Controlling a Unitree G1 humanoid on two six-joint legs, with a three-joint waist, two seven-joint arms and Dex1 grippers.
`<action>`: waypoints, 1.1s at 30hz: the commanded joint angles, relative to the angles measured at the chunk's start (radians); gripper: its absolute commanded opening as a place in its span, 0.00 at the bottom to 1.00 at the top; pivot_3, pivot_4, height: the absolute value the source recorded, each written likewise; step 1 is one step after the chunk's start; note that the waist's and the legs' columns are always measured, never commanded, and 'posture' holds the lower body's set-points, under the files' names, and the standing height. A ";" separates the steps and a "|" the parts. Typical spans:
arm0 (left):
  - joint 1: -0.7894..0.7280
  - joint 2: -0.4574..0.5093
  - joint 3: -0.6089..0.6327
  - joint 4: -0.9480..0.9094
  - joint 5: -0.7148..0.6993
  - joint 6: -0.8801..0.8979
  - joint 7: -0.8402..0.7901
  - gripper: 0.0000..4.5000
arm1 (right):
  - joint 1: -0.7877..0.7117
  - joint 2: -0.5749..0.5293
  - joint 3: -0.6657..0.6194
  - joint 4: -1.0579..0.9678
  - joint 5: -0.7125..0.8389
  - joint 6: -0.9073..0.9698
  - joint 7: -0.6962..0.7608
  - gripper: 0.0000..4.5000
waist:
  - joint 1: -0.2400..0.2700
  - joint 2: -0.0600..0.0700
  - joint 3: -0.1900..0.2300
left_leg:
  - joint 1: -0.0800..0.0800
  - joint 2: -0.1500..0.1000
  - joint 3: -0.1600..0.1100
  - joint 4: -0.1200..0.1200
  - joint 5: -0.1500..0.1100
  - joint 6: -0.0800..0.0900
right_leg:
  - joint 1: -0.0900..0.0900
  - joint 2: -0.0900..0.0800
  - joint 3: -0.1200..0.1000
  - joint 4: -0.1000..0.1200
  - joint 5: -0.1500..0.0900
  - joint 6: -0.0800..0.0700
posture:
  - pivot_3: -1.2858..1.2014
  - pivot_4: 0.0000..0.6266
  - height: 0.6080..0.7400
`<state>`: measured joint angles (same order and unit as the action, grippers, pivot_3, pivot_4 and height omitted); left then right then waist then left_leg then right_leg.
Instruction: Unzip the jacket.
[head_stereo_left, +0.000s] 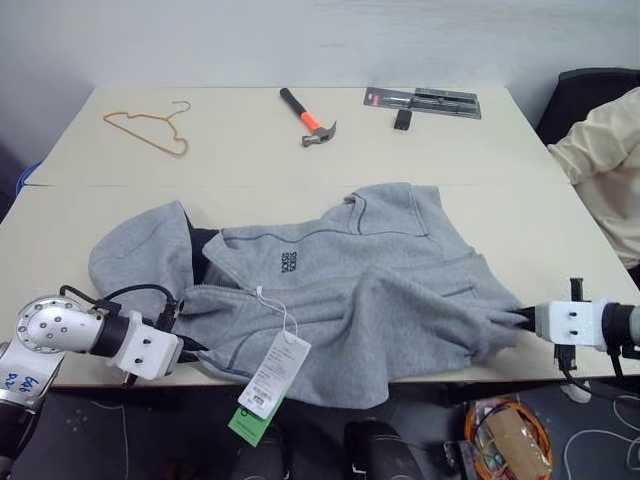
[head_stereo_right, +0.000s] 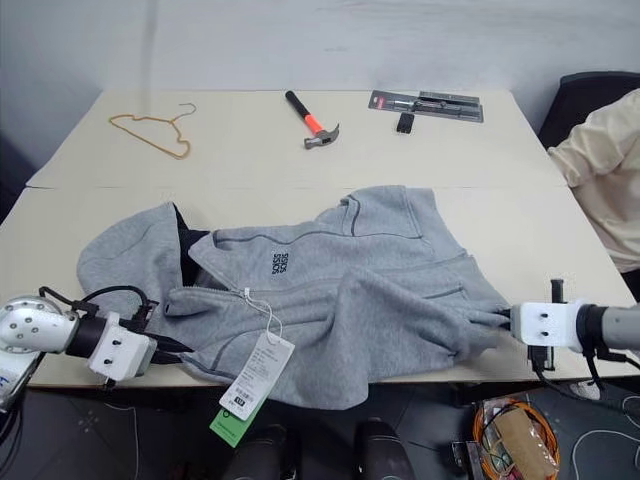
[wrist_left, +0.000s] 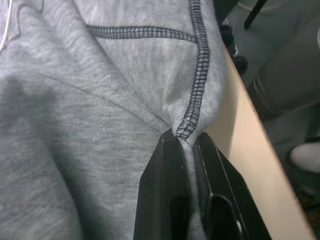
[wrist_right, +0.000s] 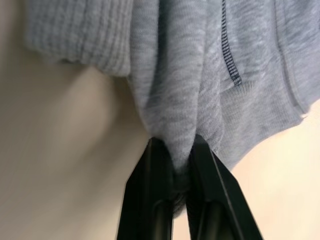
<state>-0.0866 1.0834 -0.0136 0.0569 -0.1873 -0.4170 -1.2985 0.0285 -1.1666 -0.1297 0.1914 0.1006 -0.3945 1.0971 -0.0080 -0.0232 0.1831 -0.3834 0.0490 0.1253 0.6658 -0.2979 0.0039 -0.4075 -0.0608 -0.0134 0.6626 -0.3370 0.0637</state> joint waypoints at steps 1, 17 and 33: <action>0.032 0.049 0.030 -0.036 -0.048 0.119 -0.039 0.16 | 0.080 -0.044 -0.132 -0.082 0.075 0.121 0.034 0.34 | -0.002 0.000 0.000 | 0.000 0.000 0.000 0.000 0.000 0.000 | 0.000 0.000 0.000 0.000 0.000 0.000 | 0.52 0.24 1.00; 0.045 0.212 0.327 -0.249 -0.581 0.926 -0.224 0.75 | 0.240 0.109 -0.356 -0.762 0.665 0.967 -0.020 0.87 | -0.021 -0.001 0.000 | 0.000 0.001 -0.006 -0.003 0.000 -0.001 | 0.002 0.000 -0.003 -0.001 -0.001 -0.001 | 0.52 0.24 1.00; -0.332 0.126 0.133 -0.238 -0.551 1.051 -0.202 0.76 | 0.301 0.167 -0.218 -0.936 0.853 1.119 0.052 0.11 | -0.016 -0.002 0.000 | -0.004 -0.001 -0.005 -0.001 0.000 -0.002 | -0.001 0.001 -0.003 -0.001 -0.001 -0.001 | 0.52 0.24 1.00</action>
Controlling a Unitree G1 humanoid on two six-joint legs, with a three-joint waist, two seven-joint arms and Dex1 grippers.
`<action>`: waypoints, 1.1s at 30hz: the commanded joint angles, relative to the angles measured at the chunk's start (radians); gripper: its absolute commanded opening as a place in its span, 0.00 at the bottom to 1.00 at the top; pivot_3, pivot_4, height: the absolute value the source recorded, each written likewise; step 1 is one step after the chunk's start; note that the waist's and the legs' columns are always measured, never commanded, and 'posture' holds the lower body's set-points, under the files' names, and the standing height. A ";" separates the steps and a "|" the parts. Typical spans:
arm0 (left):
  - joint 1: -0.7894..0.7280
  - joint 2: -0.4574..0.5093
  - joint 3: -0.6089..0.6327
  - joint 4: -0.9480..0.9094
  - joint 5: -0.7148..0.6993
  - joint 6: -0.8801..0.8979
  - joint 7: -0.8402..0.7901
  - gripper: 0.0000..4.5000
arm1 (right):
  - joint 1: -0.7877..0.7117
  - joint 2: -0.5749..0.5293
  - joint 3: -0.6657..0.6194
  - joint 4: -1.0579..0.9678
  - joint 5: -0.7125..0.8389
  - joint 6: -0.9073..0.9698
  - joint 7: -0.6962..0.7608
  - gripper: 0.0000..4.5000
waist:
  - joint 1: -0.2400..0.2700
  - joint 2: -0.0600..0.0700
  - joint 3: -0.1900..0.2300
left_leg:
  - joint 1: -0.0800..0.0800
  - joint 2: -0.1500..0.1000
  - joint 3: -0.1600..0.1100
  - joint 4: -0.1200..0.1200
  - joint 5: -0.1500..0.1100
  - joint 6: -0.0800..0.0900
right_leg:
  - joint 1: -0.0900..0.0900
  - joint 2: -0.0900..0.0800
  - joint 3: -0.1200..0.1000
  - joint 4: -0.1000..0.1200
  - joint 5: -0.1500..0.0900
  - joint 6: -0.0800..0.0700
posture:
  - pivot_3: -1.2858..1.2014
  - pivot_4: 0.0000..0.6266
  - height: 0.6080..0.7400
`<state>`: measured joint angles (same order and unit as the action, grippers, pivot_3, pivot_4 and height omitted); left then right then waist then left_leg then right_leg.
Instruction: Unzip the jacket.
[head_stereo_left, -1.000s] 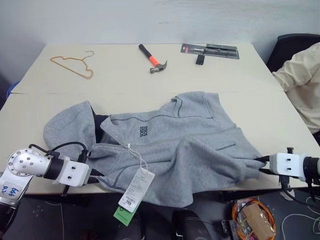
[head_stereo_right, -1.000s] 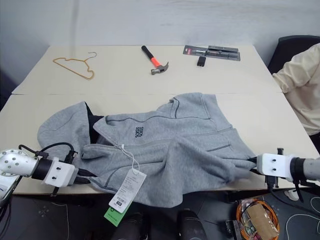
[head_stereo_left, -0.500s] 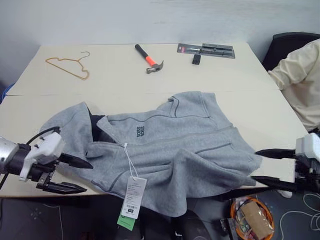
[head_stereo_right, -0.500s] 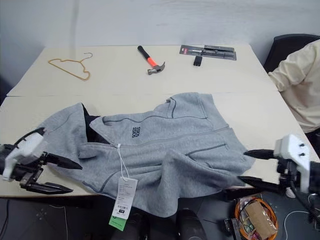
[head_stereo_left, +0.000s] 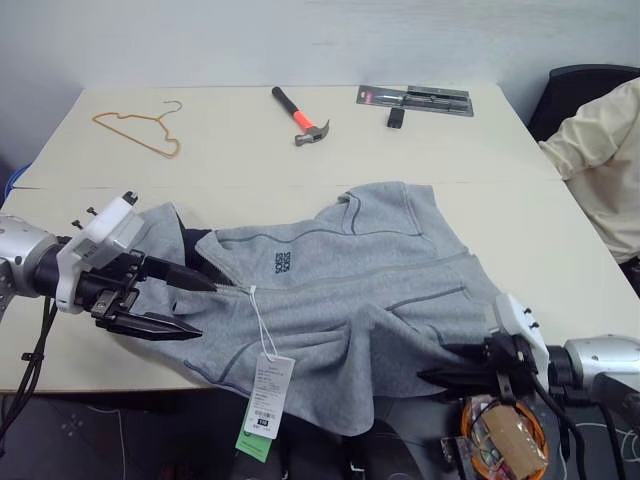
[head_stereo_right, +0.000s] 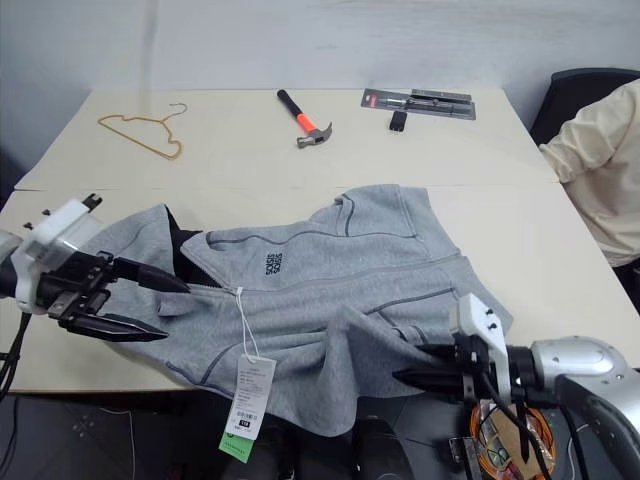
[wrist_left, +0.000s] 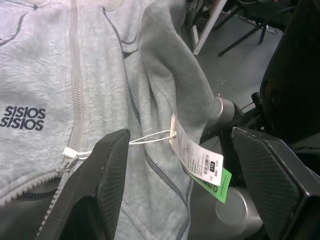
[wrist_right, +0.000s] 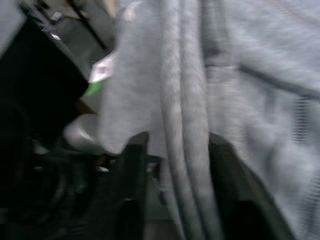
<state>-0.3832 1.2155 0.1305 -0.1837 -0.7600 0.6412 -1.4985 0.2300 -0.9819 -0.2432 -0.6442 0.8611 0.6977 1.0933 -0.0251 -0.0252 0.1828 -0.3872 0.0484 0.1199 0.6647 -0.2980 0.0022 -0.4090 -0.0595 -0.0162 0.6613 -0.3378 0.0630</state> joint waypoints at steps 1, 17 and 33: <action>-0.055 -0.014 -0.024 0.011 0.032 -0.010 -0.002 0.76 | 0.168 -0.014 -0.141 -0.134 0.111 0.036 0.074 0.05 | 0.002 0.000 0.000 | 0.000 0.000 0.000 0.000 0.000 0.000 | 0.000 0.000 0.000 0.000 0.000 0.000 | 0.52 0.24 1.00; -0.317 -0.189 -0.222 0.283 0.329 -0.261 -0.021 0.76 | 0.478 0.074 -0.059 -0.287 -0.211 -0.094 -0.102 0.42 | 0.025 -0.009 -0.006 | 0.001 -0.001 0.000 0.002 0.000 0.000 | 0.001 0.000 0.001 0.001 0.000 0.001 | 0.52 0.24 1.00; -0.293 -0.173 -0.272 0.295 0.386 -0.387 -0.096 0.76 | -0.372 -0.014 0.234 -0.055 -0.320 -0.280 -0.215 0.49 | 0.017 -0.012 -0.007 | -0.001 0.000 -0.001 0.003 0.000 0.001 | -0.001 -0.001 0.000 0.001 0.000 0.001 | 0.52 0.24 1.00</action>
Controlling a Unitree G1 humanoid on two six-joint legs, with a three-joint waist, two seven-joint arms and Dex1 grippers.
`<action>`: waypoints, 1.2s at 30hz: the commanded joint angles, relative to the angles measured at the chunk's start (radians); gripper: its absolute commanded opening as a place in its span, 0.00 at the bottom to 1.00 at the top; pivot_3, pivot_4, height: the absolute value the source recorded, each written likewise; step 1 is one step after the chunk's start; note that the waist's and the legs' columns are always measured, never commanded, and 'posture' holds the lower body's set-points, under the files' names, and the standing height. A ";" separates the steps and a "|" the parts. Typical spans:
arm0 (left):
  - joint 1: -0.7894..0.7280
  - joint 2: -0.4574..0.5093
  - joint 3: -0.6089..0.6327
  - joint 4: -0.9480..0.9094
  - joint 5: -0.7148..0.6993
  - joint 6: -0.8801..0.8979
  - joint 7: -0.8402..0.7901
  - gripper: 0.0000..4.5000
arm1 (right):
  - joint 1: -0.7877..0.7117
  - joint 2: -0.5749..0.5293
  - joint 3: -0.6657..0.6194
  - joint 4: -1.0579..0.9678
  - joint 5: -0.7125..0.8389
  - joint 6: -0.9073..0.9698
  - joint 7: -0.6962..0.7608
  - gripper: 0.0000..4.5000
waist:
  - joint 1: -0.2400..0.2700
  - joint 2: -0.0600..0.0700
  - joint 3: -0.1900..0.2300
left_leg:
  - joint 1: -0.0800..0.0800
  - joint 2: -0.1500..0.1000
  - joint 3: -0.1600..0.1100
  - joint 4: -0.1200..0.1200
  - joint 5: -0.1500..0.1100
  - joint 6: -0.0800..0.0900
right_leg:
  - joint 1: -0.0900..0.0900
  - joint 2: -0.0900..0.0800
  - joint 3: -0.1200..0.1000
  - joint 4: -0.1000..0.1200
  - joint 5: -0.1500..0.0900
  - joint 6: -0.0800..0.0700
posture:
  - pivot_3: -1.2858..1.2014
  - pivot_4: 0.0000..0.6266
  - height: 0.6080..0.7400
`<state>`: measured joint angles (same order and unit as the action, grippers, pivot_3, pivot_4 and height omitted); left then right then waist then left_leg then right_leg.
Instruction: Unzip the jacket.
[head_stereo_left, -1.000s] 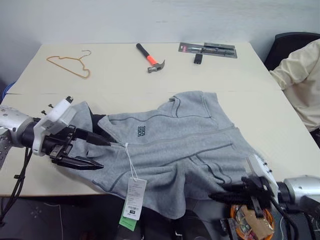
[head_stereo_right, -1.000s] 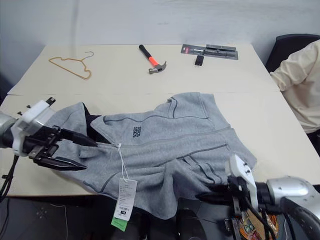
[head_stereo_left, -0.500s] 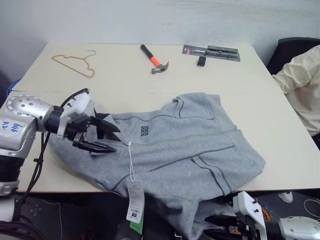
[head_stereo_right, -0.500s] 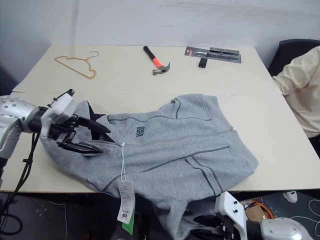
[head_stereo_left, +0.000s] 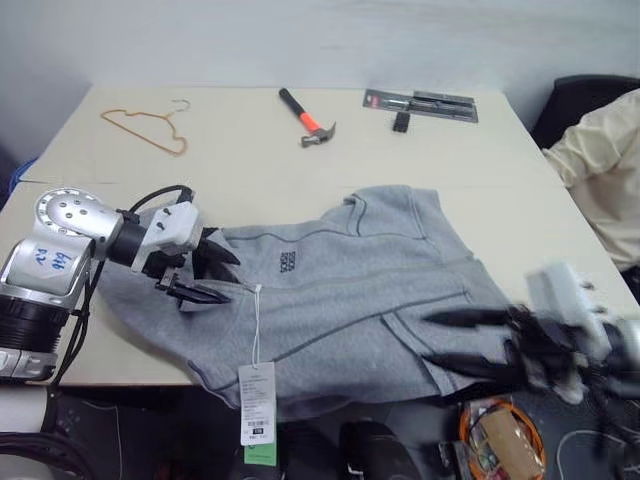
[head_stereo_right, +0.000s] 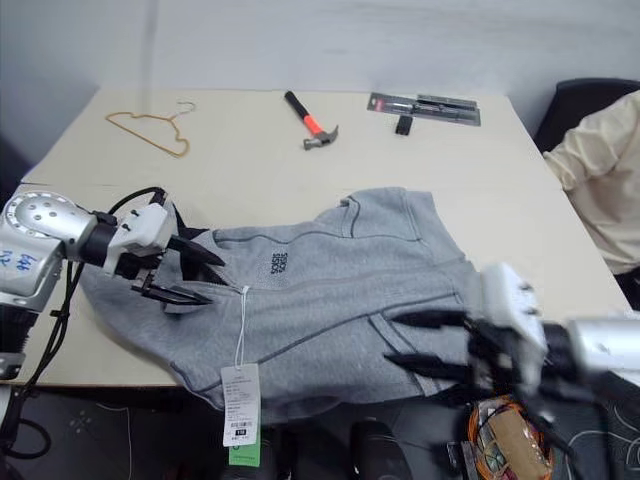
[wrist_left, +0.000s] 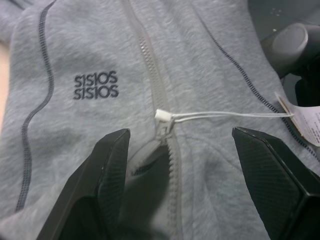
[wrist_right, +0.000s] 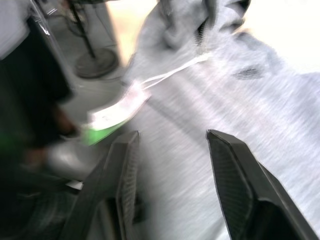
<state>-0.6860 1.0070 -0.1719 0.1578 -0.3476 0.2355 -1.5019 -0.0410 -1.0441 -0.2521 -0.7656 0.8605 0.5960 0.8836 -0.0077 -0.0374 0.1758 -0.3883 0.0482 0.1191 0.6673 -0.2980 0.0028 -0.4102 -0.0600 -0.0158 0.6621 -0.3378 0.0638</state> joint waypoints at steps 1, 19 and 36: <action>0.019 0.043 0.034 -0.059 -0.033 0.024 -0.093 0.76 | -0.141 0.080 0.316 0.111 -0.417 -0.254 -0.004 0.49 | -0.001 0.000 0.000 | -0.001 0.000 0.000 0.000 0.000 0.000 | -0.002 0.000 0.000 0.000 0.000 0.000 | 0.52 0.24 1.00; 0.643 0.253 0.360 -0.586 -0.275 0.239 0.004 0.76 | -0.417 0.363 0.650 0.618 -0.926 -1.173 -0.034 0.49 | -0.020 0.003 0.002 | 0.001 0.001 0.001 0.000 0.001 -0.002 | 0.000 -0.001 -0.001 0.003 -0.002 -0.002 | 0.52 0.24 1.00; 0.688 0.124 0.224 -0.462 -0.136 0.175 0.081 0.76 | -0.053 -0.086 0.194 0.061 -0.099 -0.382 0.213 0.49 | -0.020 0.004 0.002 | 0.003 0.001 -0.003 -0.003 -0.001 0.001 | 0.003 -0.001 -0.003 0.001 -0.002 -0.003 | 0.52 0.24 1.00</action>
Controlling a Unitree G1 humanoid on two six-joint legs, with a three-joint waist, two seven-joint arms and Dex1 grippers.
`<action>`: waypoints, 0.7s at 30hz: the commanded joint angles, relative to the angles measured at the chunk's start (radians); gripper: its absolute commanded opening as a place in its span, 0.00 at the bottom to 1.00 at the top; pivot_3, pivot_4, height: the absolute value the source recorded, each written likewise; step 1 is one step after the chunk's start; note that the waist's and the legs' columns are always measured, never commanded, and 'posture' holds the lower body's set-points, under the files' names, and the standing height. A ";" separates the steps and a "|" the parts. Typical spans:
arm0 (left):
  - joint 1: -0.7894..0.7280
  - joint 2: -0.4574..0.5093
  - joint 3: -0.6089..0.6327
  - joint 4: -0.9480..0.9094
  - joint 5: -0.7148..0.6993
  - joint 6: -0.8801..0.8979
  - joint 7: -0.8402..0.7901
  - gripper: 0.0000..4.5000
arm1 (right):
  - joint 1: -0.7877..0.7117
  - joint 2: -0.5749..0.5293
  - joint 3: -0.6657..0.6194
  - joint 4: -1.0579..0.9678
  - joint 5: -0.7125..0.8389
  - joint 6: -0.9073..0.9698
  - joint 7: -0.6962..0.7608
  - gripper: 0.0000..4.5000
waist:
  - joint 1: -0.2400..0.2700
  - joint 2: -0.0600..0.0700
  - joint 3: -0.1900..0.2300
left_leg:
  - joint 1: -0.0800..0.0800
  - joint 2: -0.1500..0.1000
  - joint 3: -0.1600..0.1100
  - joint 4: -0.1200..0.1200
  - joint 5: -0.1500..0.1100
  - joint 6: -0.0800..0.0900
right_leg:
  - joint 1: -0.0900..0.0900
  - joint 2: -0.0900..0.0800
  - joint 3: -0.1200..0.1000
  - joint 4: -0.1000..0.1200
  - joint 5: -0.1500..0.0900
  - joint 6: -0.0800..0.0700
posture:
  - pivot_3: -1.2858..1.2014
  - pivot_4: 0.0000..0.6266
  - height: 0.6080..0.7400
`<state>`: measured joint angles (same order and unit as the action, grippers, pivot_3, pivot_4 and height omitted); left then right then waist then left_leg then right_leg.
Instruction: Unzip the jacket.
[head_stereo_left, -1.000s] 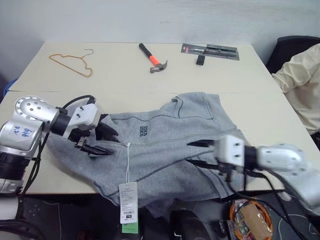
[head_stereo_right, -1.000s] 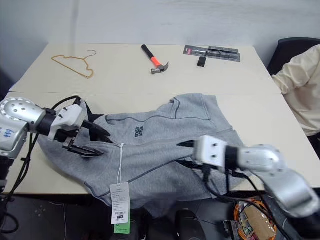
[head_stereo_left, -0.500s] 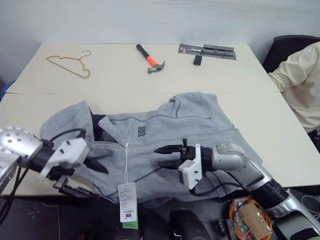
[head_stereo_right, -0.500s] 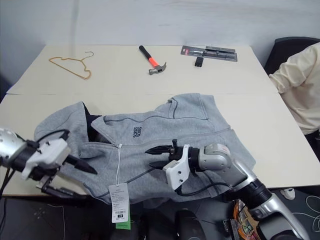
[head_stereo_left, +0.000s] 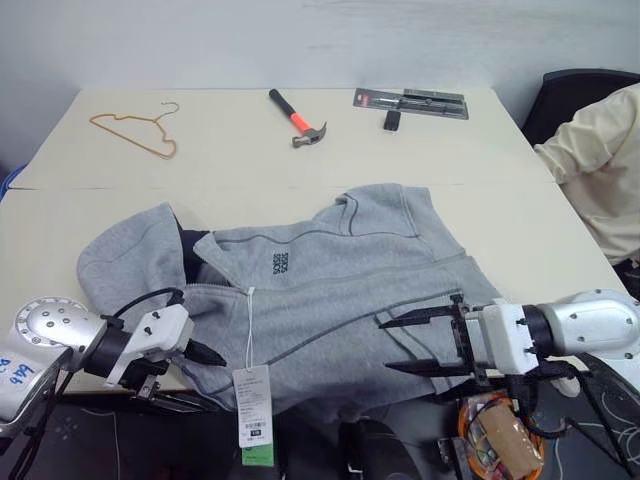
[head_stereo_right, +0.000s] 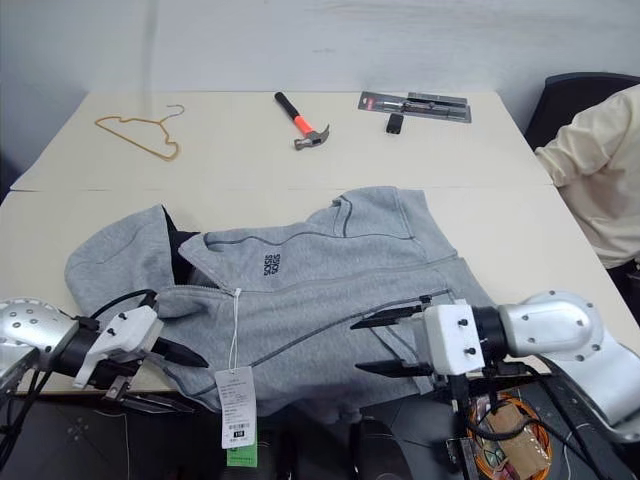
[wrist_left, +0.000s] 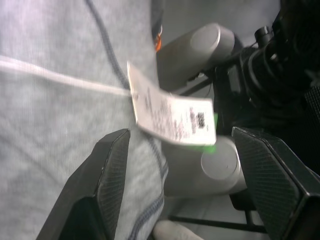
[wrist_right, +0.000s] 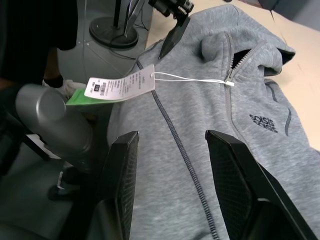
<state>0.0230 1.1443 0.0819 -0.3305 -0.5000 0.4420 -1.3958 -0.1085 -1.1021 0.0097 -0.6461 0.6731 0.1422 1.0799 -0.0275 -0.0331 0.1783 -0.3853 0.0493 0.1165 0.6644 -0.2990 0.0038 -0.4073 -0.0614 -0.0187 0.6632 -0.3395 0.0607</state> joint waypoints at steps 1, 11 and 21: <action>-0.032 -0.023 -0.046 0.041 0.028 -0.046 -0.027 0.76 | 0.018 -0.031 -0.080 -0.068 0.108 0.097 0.017 0.49 | 0.000 0.000 0.000 | 0.000 0.000 0.000 0.000 0.000 0.000 | 0.000 0.000 0.000 0.000 0.000 0.000 | 0.52 0.24 1.00; -0.193 -0.178 -0.221 0.099 0.091 0.016 0.037 0.76 | 0.013 0.010 -0.098 -0.105 0.098 0.184 -0.013 0.49 | 0.002 0.000 0.000 | -0.001 0.000 0.000 0.000 0.000 0.000 | 0.000 0.000 0.000 0.000 0.000 0.000 | 0.52 0.24 1.00; -0.215 -0.151 -0.242 -0.004 0.004 0.199 0.002 0.31 | -0.037 0.059 -0.099 -0.086 0.097 0.226 -0.045 0.50 | 0.000 0.000 0.000 | -0.001 0.000 0.000 0.000 0.001 -0.002 | 0.000 0.000 0.000 0.000 0.000 0.000 | 0.52 0.24 1.00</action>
<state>-0.1856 0.9758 -0.1753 -0.2961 -0.4687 0.6208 -1.3860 -0.1370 -1.0513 -0.0535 -0.7177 0.7659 0.3675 1.0412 -0.0271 -0.0331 0.1782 -0.3862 0.0492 0.1162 0.6649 -0.2980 0.0022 -0.4076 -0.0616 -0.0186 0.6629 -0.3394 0.0610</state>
